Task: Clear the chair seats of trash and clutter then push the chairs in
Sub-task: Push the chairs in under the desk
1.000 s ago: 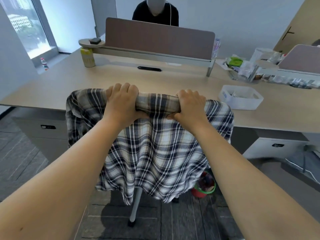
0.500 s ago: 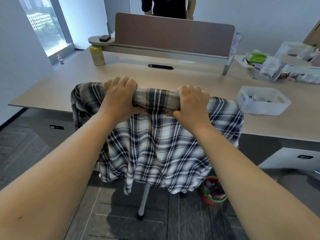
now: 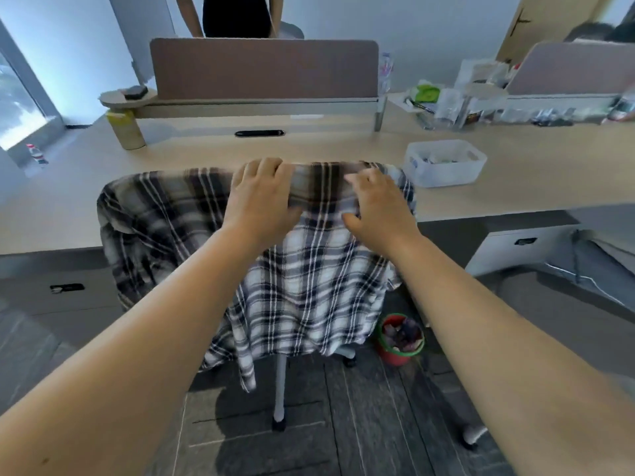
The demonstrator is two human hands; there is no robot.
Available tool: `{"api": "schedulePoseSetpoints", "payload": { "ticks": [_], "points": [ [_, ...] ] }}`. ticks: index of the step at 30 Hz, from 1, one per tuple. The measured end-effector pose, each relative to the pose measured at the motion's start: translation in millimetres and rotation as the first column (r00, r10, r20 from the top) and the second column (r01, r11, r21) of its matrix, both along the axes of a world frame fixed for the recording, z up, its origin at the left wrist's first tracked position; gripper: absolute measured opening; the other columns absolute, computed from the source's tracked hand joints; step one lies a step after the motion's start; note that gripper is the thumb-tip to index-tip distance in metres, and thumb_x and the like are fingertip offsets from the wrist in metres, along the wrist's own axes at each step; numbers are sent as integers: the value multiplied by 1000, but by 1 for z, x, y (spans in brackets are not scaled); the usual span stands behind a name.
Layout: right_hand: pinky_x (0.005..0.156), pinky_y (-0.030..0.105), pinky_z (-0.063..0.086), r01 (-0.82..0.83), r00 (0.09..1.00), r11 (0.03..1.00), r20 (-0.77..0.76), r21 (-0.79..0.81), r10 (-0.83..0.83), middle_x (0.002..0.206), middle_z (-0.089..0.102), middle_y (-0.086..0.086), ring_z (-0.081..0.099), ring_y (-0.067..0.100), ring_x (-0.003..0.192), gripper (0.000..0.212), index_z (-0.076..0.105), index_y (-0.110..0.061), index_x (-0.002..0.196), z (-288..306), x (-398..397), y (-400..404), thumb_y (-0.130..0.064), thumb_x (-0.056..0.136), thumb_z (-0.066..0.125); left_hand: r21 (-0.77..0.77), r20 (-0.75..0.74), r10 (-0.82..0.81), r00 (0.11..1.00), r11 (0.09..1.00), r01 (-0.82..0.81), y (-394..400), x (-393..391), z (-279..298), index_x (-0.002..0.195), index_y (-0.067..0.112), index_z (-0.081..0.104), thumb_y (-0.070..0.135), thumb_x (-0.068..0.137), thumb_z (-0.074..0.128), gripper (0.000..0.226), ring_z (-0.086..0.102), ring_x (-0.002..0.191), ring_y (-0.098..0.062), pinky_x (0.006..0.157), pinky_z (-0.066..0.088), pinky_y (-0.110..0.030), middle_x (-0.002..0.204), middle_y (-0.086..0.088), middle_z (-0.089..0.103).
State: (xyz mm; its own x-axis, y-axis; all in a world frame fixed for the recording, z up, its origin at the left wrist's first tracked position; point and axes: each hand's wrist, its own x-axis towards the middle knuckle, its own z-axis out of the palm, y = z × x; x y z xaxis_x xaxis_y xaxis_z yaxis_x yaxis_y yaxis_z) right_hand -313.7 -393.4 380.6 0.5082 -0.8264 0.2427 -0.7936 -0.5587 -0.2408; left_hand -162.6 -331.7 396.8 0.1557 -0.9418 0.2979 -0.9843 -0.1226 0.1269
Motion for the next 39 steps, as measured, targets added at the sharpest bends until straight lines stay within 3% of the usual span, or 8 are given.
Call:
{"api": "schedulePoseSetpoints", "payload": {
  "ticks": [2,5,9,15,25,31,39],
  "points": [
    [91,41,46,66,998,996,6,57,-66,123,54,18,52,33,111,30,56,-2,116,0,-37,6,-17,92,47,26,-12,-100,995,995,100,-3,-30,5,131,8,43,29,89,52,48,39,129,-31,109,29,-42,139,-13,46],
    [69,35,43,195,980,977,15,81,-197,100,62,16,58,35,95,19,59,-3,93,2,-105,19,-16,92,45,121,-52,-258,965,957,263,-11,-85,9,120,7,52,29,91,51,37,54,111,-32,94,45,-41,124,-14,58],
    [78,34,46,378,923,920,30,98,-383,112,66,16,59,34,102,24,62,-6,106,2,-209,49,-16,91,46,142,-140,-405,904,895,423,-15,-179,3,112,5,58,25,90,52,31,57,105,-31,87,46,-38,117,-14,61],
    [83,35,49,593,796,790,29,156,-604,114,67,14,60,32,104,26,64,-8,109,-11,-375,117,-16,92,46,175,-281,-554,783,773,610,8,-345,-26,113,5,57,27,89,55,33,55,109,-30,89,44,-36,120,-13,60],
    [73,32,44,800,579,569,6,192,-816,112,66,13,61,33,99,25,63,-9,108,-35,-563,196,-17,92,45,194,-403,-699,590,565,802,41,-561,-53,113,6,59,23,88,55,31,56,111,-30,93,44,-39,120,-13,61],
    [81,31,47,865,470,460,-5,201,-883,120,64,7,59,29,107,28,62,-12,114,-36,-641,178,-18,92,45,204,-455,-712,535,502,841,4,-643,-56,106,6,61,33,81,55,37,57,105,-30,88,45,-38,113,-10,65],
    [83,35,48,920,363,370,69,127,-929,118,63,9,58,29,105,25,62,-7,108,2,-738,96,-15,91,46,169,-452,-728,516,498,850,-103,-750,-31,106,5,60,22,86,55,27,58,105,-31,87,45,-36,112,-14,65]
  ]
}}
